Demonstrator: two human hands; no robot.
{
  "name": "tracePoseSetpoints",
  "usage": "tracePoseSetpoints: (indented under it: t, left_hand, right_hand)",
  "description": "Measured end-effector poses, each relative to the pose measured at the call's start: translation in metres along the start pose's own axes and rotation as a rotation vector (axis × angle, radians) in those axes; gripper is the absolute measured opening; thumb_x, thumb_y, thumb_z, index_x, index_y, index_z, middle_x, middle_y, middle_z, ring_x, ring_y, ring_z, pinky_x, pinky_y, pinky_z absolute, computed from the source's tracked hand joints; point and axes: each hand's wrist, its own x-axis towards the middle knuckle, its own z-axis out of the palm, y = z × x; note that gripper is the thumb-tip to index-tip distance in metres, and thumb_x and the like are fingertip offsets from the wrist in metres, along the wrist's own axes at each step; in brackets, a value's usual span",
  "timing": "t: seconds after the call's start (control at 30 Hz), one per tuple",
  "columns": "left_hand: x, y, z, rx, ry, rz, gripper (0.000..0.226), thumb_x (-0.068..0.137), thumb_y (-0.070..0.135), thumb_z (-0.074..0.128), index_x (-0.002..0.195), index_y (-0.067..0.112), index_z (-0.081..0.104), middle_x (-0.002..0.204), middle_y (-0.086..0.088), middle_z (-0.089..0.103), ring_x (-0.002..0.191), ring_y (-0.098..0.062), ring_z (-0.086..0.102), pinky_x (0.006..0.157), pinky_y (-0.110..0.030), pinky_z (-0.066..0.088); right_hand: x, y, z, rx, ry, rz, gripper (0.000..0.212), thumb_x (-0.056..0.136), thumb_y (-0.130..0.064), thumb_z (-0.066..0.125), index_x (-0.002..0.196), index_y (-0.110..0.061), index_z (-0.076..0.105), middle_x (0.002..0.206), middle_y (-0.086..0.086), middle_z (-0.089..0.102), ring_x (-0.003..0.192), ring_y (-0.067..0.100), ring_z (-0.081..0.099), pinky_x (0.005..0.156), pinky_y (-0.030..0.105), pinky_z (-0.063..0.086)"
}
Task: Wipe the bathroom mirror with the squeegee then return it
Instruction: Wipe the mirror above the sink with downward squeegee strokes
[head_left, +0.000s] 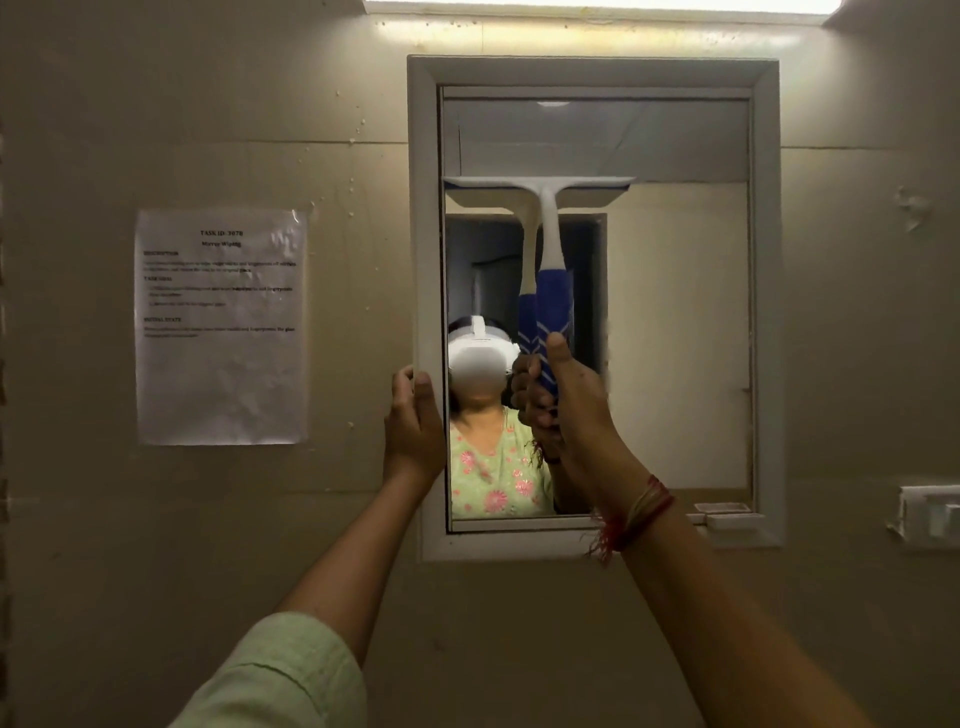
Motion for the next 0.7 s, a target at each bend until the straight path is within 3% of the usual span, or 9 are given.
tracePoseSetpoints:
  t: [0.13, 0.23, 0.33, 0.57, 0.7]
  left_hand:
    - [-0.001, 0.001, 0.000, 0.010, -0.007, -0.003, 0.036, 0.094, 0.042, 0.024, 0.096, 0.015, 0.046, 0.068, 0.012, 0.047, 0.062, 0.009, 0.048, 0.053, -0.018, 0.029]
    - [-0.001, 0.001, 0.000, 0.020, -0.009, 0.012, 0.029, 0.097, 0.036, 0.025, 0.092, 0.016, 0.044, 0.066, 0.011, 0.045, 0.061, 0.011, 0.048, 0.052, -0.005, 0.031]
    - [0.000, 0.000, 0.000, 0.023, -0.002, 0.017, 0.027, 0.098, 0.033, 0.026, 0.091, 0.014, 0.044, 0.064, 0.010, 0.044, 0.059, 0.012, 0.047, 0.051, -0.003, 0.031]
    - [0.000, 0.000, 0.000, 0.019, -0.009, 0.016, 0.027, 0.099, 0.034, 0.025, 0.091, 0.015, 0.043, 0.065, 0.010, 0.043, 0.059, 0.012, 0.046, 0.051, -0.004, 0.032]
    - [0.000, 0.000, 0.000, 0.014, -0.016, 0.007, 0.026, 0.099, 0.034, 0.025, 0.092, 0.017, 0.043, 0.065, 0.010, 0.043, 0.059, 0.012, 0.046, 0.051, -0.003, 0.032]
  right_hand:
    - [-0.013, 0.009, -0.001, -0.010, 0.015, 0.016, 0.041, 0.097, -0.044, 0.037, 0.072, -0.016, 0.052, 0.059, 0.002, 0.037, 0.042, 0.007, 0.031, 0.041, 0.019, 0.025]
    - [-0.020, 0.015, -0.002, -0.019, 0.006, 0.018, 0.042, 0.097, -0.045, 0.037, 0.070, -0.015, 0.050, 0.059, 0.002, 0.036, 0.039, 0.006, 0.031, 0.036, 0.016, 0.026]
    - [-0.024, 0.018, -0.004, -0.004, -0.001, 0.028, 0.041, 0.097, -0.044, 0.036, 0.072, -0.015, 0.049, 0.059, 0.003, 0.035, 0.038, 0.006, 0.030, 0.035, 0.015, 0.025]
    - [-0.035, 0.033, -0.007, 0.001, -0.006, 0.051, 0.035, 0.098, -0.042, 0.036, 0.096, -0.009, 0.050, 0.061, 0.003, 0.036, 0.040, 0.004, 0.032, 0.037, 0.015, 0.028]
    - [-0.042, 0.041, -0.008, -0.006, -0.013, 0.053, 0.037, 0.098, -0.042, 0.035, 0.100, -0.009, 0.051, 0.061, 0.003, 0.037, 0.042, 0.005, 0.032, 0.037, 0.015, 0.027]
